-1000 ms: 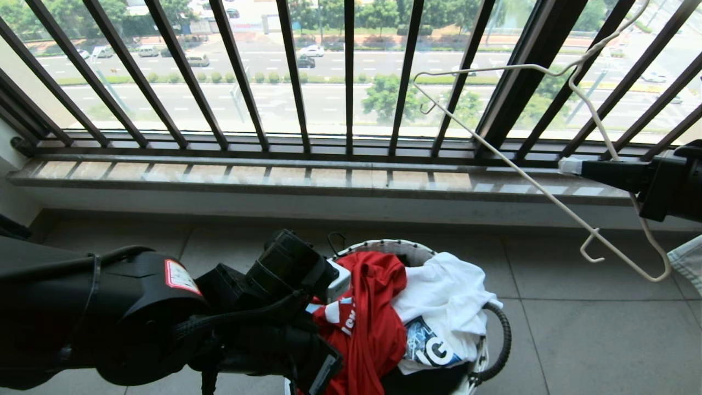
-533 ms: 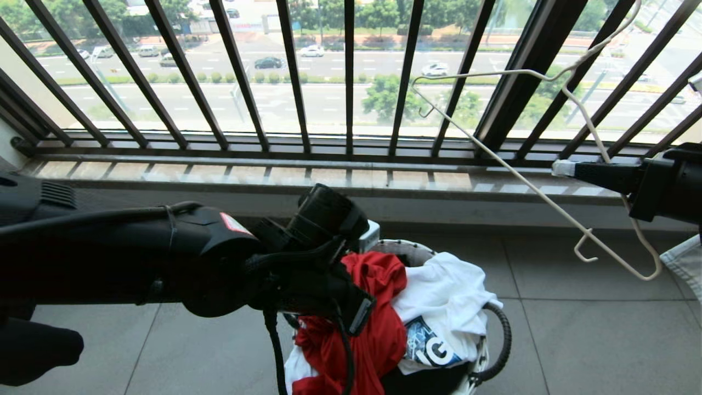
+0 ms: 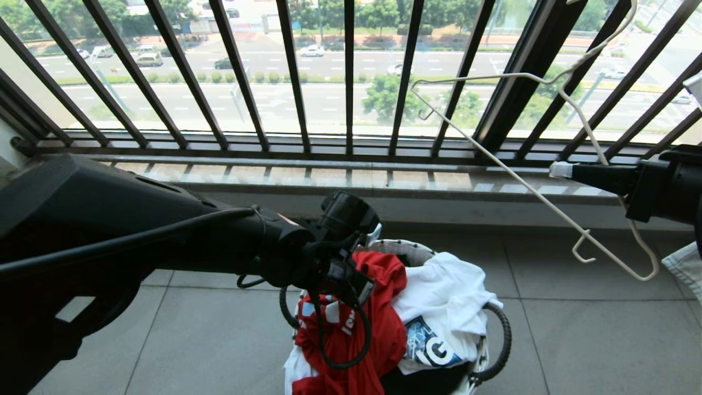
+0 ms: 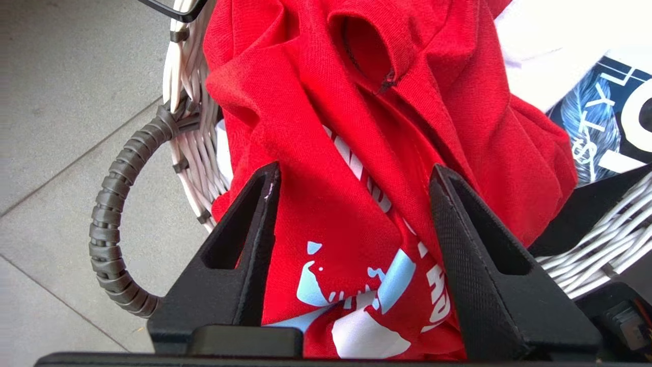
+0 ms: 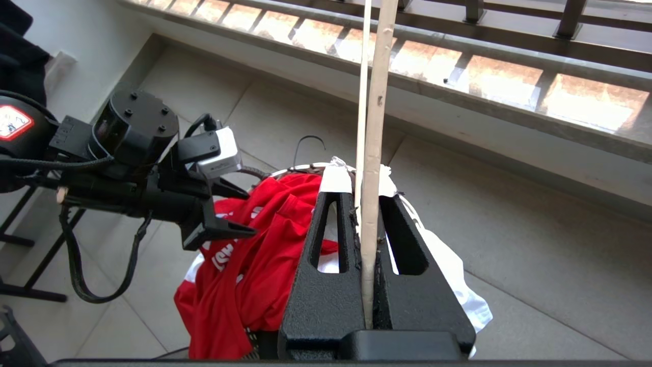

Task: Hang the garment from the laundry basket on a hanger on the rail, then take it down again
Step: Pick up clothes from the basket

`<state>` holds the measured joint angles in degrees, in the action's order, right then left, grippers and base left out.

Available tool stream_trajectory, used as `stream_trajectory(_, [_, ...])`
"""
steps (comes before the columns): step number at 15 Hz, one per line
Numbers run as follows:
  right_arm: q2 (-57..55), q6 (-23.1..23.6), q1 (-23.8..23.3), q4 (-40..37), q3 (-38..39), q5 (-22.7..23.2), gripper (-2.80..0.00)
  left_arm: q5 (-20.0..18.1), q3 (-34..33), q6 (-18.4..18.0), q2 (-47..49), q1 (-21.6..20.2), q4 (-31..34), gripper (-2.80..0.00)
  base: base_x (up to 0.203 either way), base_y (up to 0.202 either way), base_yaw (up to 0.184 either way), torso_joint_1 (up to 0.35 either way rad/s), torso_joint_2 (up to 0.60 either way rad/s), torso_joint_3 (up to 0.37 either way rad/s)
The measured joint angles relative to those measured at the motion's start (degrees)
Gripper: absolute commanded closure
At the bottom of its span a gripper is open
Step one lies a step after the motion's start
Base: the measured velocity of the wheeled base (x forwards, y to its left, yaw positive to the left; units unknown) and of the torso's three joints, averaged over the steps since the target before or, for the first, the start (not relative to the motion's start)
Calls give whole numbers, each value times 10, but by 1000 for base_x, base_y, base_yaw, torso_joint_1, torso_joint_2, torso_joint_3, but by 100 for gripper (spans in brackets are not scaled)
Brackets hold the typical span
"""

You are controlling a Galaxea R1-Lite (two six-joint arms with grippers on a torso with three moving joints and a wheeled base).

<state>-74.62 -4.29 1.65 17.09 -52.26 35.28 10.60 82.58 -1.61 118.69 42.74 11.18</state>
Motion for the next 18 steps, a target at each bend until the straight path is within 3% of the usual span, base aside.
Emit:
stream_trajectory(2, [0,0,-1,0,0,0,0,27,0,-14,14,-2,1,-280,0,0,0,0,0,0])
stream_trajectory(6, [-3,0,-1,0,-1,-1,0,30,-14,-41,21,-2,34,-280,0,0,0,0,0,0])
stream_trajectory(7, [-4,0,-1,0,-1,-1,0,30,-9,-43,23,-2,58,0,0,0,0,0,0,0])
stream_trajectory(10, [-6,0,-1,1,-2,-1,0,44,1,-44,29,-4,84,0,0,0,0,0,0,0])
stream_trajectory(13, [-8,0,-1,1,-2,-1,0,101,9,-61,18,-26,128,0,0,0,0,0,0,0])
stream_trajectory(18, [-10,0,-1,1,-2,-1,0,106,39,-83,-12,-65,243,0,0,0,0,0,0,0])
